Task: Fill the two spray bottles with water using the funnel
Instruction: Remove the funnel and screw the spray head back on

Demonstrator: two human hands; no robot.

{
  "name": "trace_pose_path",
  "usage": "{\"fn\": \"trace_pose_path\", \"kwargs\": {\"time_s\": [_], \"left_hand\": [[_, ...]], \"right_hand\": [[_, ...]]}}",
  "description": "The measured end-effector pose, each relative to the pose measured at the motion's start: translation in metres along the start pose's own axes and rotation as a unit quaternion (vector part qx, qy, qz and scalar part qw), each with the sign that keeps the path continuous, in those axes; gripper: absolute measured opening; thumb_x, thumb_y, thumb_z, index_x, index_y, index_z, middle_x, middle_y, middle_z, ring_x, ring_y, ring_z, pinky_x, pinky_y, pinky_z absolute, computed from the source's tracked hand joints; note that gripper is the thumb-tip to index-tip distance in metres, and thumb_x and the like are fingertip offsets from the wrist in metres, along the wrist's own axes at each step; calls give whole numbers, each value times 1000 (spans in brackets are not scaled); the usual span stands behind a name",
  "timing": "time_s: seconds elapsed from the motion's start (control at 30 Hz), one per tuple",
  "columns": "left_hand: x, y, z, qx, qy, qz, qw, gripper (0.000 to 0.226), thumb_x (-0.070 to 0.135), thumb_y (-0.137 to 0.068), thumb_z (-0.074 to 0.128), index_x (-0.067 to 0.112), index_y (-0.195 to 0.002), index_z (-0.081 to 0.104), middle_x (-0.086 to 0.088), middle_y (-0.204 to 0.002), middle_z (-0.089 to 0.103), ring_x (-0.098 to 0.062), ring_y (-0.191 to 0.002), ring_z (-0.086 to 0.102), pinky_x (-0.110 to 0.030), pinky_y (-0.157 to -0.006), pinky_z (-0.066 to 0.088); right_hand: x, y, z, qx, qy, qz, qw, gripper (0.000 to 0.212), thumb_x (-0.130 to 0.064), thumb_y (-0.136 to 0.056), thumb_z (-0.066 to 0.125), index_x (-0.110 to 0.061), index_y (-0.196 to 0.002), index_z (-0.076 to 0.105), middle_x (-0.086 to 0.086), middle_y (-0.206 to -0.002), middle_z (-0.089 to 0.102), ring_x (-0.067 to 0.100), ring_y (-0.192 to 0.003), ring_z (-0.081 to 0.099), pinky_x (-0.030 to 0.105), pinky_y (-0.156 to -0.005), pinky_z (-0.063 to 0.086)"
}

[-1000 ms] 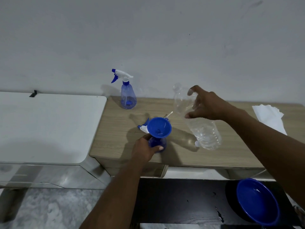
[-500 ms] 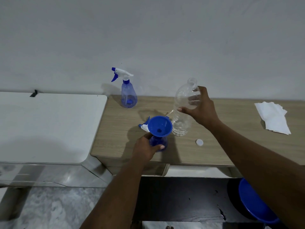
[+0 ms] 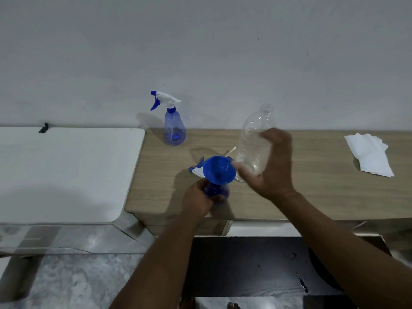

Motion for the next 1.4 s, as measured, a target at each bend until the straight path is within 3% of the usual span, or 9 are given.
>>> {"fn": "trace_pose_path", "kwargs": {"time_s": [0.13, 0.3, 0.43, 0.67, 0.8, 0.97, 1.1, 1.27, 1.4], "left_hand": [[4, 5, -11, 30, 32, 52, 998, 18, 9, -95, 50, 2, -98, 67, -18, -92, 69, -32, -86, 66, -45, -73, 56], [-8, 2, -11, 2, 57, -16, 998, 41, 18, -70, 86, 33, -103, 67, 8, -102, 72, -13, -95, 67, -27, -76, 57], [-15, -6, -12, -21, 149, -72, 986, 44, 16, -68, 85, 33, -105, 67, 1, -116, 68, -20, -104, 64, -34, -76, 61], [-11, -6, -25, -12, 16, 3, 1000, 54, 36, -64, 87, 34, -113, 65, 10, -102, 72, -12, -97, 69, -34, -87, 55], [-13, -10, -25, -42, 45, -15, 998, 54, 38, -53, 91, 47, -97, 61, 11, -109, 68, -19, -107, 63, -41, -94, 52], [-12, -12, -37, -51, -20, 21, 998, 64, 27, -68, 88, 35, -125, 60, 16, -106, 59, -12, -104, 57, -38, -98, 49], [-12, -11, -53, -39, -75, 64, 994, 61, 35, -69, 84, 34, -125, 60, 7, -108, 71, -16, -98, 65, -37, -90, 52], [-15, -10, -65, -28, -75, 88, 993, 63, 35, -69, 86, 30, -127, 61, 6, -113, 70, -14, -98, 64, -31, -87, 49], [-18, -10, -68, -21, -67, 92, 993, 67, 35, -68, 87, 30, -129, 60, 8, -114, 69, -12, -99, 62, -28, -88, 47]], "right_hand": [[-28, 6, 62, -330, 105, -31, 938, 96, -79, -68, 66, -28, -144, 36, 3, -146, 41, 24, -135, 39, 42, -107, 37], [-12, 7, 102, -444, 108, 28, 889, 94, -71, -67, 71, -31, -144, 34, -2, -140, 48, 23, -124, 50, 39, -98, 44], [-15, 2, 103, -431, 98, 27, 897, 89, -67, -66, 75, -29, -138, 42, -5, -128, 54, 16, -108, 56, 26, -80, 44], [-18, -3, 105, -422, 115, 37, 899, 89, -69, -66, 75, -28, -138, 42, -5, -128, 54, 18, -109, 56, 32, -84, 51], [-16, -4, 107, -432, 114, 71, 892, 91, -72, -65, 73, -33, -139, 39, -6, -131, 53, 19, -110, 57, 34, -86, 52], [-8, -7, 99, -398, 12, 212, 892, 78, -72, -63, 71, -36, -128, 49, -7, -120, 57, 17, -107, 57, 35, -88, 53], [10, 12, 97, -327, -107, 362, 866, 54, -48, -75, 80, -28, -118, 54, 0, -108, 62, 18, -96, 65, 31, -73, 57], [28, 59, 105, -230, -257, 509, 789, 37, -28, -84, 77, -12, -108, 54, 14, -112, 71, 28, -103, 69, 47, -94, 52], [38, 92, 111, -111, -246, 534, 801, 44, -32, -75, 85, -17, -100, 53, 10, -100, 71, 19, -91, 69, 36, -80, 53]]}}
Point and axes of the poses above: each hand's wrist, its own y-axis away from the middle knuckle, its own z-axis out of the palm, x = y × z, the point moved 5 cm from there along -y, towards the middle knuckle
